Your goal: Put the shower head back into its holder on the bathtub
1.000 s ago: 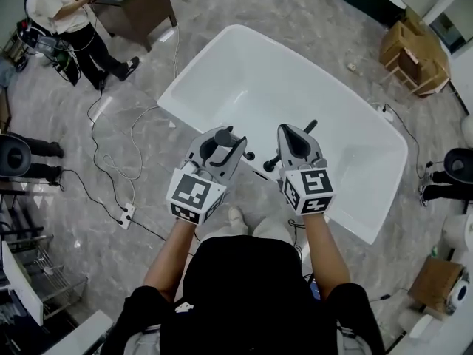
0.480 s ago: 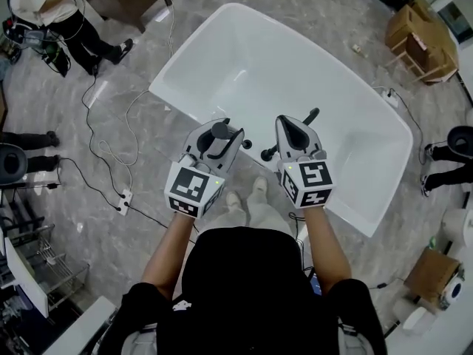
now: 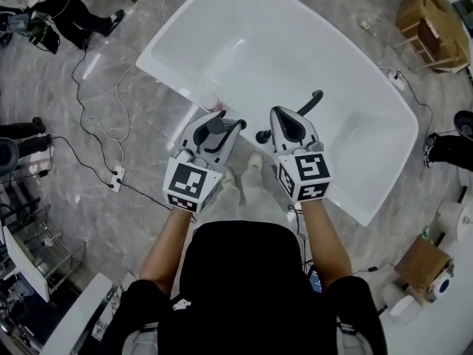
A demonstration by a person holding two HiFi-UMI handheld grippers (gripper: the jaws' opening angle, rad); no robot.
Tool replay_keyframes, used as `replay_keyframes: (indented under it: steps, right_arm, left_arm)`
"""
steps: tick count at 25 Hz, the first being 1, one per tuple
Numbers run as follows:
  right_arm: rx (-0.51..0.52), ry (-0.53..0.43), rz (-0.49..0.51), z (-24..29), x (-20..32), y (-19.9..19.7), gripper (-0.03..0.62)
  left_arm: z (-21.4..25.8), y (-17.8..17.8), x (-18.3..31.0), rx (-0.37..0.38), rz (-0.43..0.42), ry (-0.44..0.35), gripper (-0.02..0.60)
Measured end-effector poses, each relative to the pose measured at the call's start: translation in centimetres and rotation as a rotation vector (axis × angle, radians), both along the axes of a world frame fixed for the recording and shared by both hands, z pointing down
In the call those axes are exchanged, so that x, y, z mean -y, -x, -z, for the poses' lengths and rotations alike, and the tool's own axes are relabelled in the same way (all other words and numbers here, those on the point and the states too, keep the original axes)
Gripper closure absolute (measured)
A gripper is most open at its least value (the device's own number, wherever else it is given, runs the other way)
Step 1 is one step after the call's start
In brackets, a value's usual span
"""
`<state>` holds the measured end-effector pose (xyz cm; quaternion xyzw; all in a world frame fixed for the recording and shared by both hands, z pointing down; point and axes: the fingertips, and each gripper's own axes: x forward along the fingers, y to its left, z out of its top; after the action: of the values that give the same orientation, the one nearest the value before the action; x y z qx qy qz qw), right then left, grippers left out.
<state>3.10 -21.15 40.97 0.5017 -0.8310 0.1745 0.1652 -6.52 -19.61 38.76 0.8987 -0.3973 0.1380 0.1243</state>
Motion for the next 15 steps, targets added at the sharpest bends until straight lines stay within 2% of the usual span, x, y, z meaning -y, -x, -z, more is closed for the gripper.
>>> replay_keyframes:
  steps: [15]
  right_arm:
    - [0.002, 0.132, 0.000, -9.3, -0.2, -0.7, 0.572]
  left_arm:
    - [-10.4, -1.7, 0.3, 0.065, -0.027, 0.094, 0.437]
